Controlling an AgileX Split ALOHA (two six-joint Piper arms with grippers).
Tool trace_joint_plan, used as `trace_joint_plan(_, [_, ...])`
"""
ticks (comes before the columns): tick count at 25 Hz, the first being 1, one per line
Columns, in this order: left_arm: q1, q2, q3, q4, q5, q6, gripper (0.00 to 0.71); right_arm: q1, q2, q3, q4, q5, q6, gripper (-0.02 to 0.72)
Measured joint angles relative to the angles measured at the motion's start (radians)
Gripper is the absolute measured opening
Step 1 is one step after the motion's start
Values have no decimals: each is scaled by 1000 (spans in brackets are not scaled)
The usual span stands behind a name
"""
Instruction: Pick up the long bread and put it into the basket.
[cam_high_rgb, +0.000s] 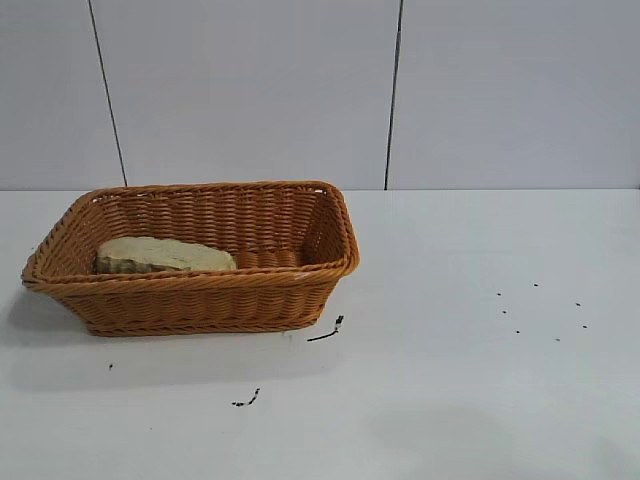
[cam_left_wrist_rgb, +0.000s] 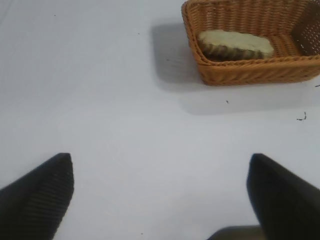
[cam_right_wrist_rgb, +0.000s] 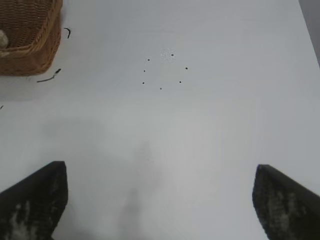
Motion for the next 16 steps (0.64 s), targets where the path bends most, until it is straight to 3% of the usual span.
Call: trace_joint_plan(16, [0,3,0,0,0,0,693,0,-1,0,-23,0,12,690])
